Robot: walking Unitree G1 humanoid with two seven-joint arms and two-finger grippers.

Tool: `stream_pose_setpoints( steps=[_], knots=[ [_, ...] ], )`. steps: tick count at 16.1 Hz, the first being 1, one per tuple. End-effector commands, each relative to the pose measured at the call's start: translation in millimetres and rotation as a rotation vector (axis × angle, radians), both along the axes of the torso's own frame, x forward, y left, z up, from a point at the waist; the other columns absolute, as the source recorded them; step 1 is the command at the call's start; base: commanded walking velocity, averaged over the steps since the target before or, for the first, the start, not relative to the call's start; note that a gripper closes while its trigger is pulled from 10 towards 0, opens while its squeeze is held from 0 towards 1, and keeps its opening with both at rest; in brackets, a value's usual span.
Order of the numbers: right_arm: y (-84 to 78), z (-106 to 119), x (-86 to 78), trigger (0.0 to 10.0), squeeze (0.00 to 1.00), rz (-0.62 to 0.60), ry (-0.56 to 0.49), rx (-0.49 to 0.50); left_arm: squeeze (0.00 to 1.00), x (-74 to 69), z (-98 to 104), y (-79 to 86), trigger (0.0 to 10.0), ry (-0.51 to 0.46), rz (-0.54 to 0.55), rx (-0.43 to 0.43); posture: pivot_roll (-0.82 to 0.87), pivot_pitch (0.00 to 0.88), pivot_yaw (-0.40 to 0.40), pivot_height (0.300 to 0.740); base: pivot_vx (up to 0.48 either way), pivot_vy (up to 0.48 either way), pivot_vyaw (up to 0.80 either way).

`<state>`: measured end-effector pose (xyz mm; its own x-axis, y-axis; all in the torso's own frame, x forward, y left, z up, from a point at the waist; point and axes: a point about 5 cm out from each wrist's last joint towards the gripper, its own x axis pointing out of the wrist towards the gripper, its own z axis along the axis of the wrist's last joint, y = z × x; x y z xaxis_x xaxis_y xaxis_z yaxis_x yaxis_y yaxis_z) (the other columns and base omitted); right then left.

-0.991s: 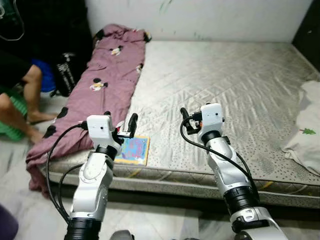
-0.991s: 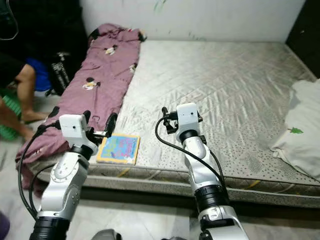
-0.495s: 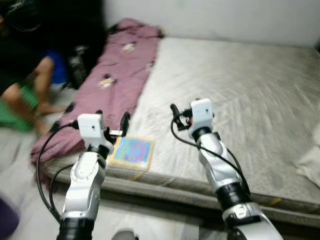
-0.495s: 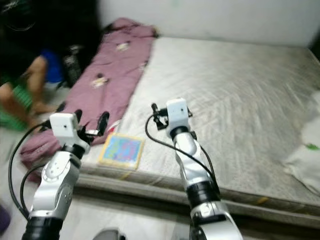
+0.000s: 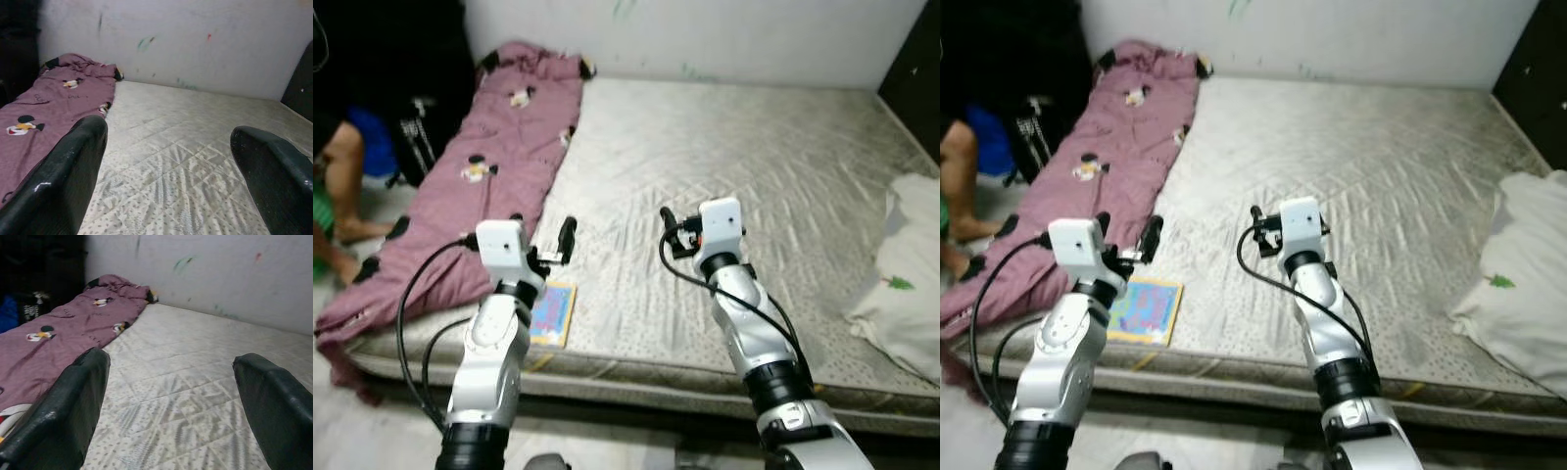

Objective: Clean up the room

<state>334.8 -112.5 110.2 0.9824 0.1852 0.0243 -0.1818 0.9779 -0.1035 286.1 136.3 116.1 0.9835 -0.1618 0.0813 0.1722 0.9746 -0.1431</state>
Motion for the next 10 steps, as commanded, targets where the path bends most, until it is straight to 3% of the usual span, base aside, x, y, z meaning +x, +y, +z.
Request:
stream_pose_setpoints(
  steps=[1,10],
  knots=[
    [-3.7,3.0,2.4,10.0,0.0,-0.009,-0.009,-0.001,0.0,0.4,-1.6,-1.3,10.0,0.021,0.003,-0.009,0.05,0.0,0.011,0.74,0.0,-0.281,0.0],
    [-3.5,3.3,4.1,10.0,0.0,-0.004,-0.009,-0.012,0.0,1.5,-1.7,-3.2,10.0,0.025,-0.001,-0.016,0.05,0.0,0.005,0.74,0.0,-0.372,0.0]
  ],
)
